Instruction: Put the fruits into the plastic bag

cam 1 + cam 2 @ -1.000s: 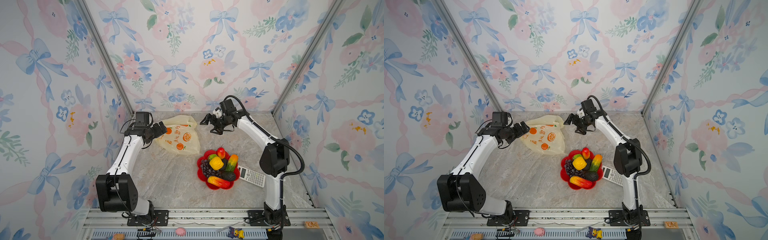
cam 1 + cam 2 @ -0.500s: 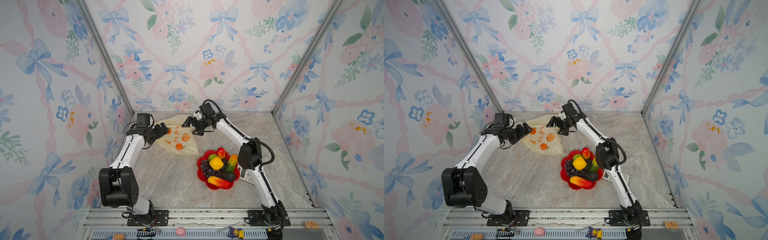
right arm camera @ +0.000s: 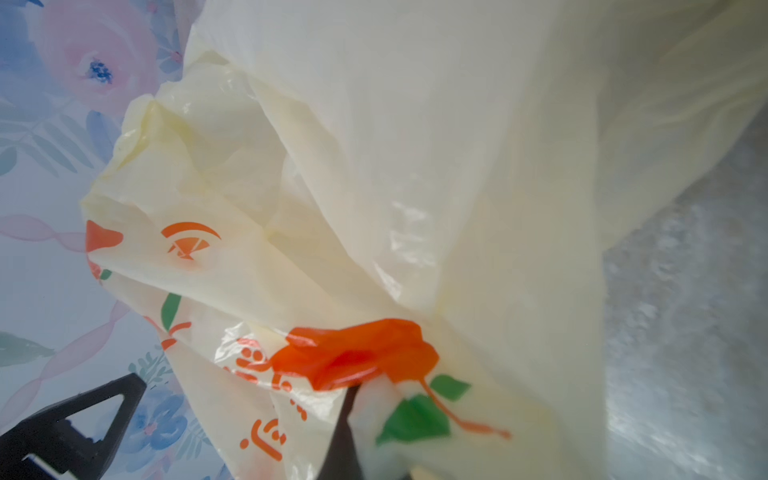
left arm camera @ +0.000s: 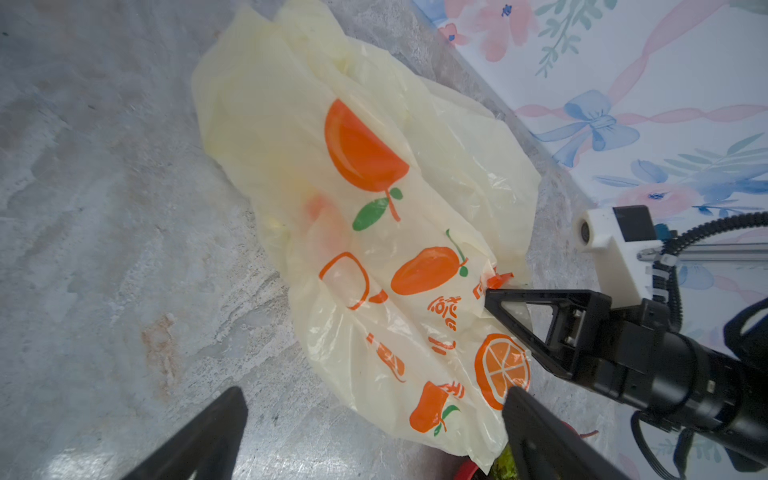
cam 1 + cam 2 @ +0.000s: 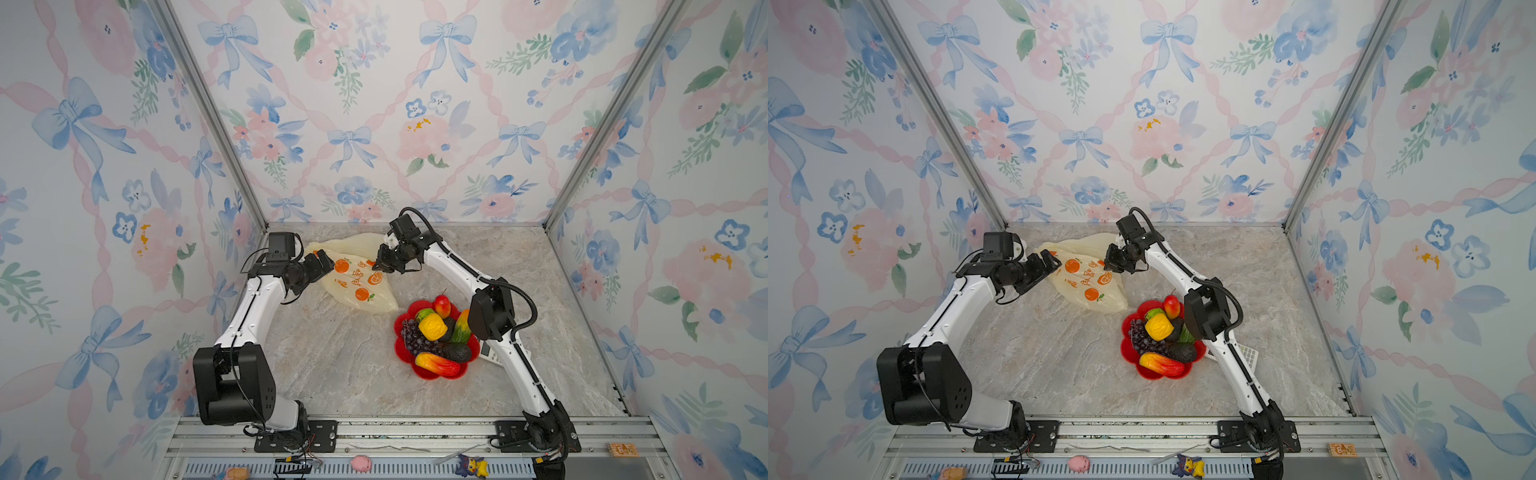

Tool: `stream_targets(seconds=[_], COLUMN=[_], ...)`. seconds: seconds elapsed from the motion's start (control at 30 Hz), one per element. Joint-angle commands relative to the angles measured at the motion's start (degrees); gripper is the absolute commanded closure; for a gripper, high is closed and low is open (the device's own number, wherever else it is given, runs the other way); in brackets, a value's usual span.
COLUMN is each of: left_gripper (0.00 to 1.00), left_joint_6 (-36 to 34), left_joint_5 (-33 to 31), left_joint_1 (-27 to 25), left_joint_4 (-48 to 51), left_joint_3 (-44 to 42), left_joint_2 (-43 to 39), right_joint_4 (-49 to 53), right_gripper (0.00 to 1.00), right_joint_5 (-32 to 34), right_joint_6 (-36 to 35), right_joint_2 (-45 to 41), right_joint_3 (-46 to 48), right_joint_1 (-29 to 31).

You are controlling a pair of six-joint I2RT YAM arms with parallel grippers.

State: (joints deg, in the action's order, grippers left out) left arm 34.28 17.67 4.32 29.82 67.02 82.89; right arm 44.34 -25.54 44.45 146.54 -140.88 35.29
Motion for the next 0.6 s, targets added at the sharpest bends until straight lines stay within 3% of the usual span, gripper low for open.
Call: stream_targets(seconds=[0.0, 0.2, 0.43, 0.57], left_gripper=[0.02, 0.02, 0.02, 0.02], left_joint_6=[-1.8, -1.9, 1.4, 3.0], left_joint_5=[0.3, 2.7, 9.2, 11.6], left_joint_1=[2.3, 7.0, 8.5, 8.2], left_joint_4=[0.0, -0.1, -4.7, -6.3], left_joint_3=[-1.1, -1.9, -2.5, -2.8], left_joint_2=[-2.9, -3.6, -2.8, -3.1], right_joint_4=[4.5, -6.9, -19.9, -21.5], right_gripper=[1.00, 1.00, 1.00, 1.00], right_joint_5=[5.5, -4.1, -14.5, -11.7], right_joint_6=[-5.5, -5.9, -0.6, 2.7], right_joint_2=[-9.2, -20.7, -26.3, -28.8], right_joint_3=[5.1, 20.8, 25.5, 25.2], right_joint_1=[-2.4, -10.0, -11.4, -11.4])
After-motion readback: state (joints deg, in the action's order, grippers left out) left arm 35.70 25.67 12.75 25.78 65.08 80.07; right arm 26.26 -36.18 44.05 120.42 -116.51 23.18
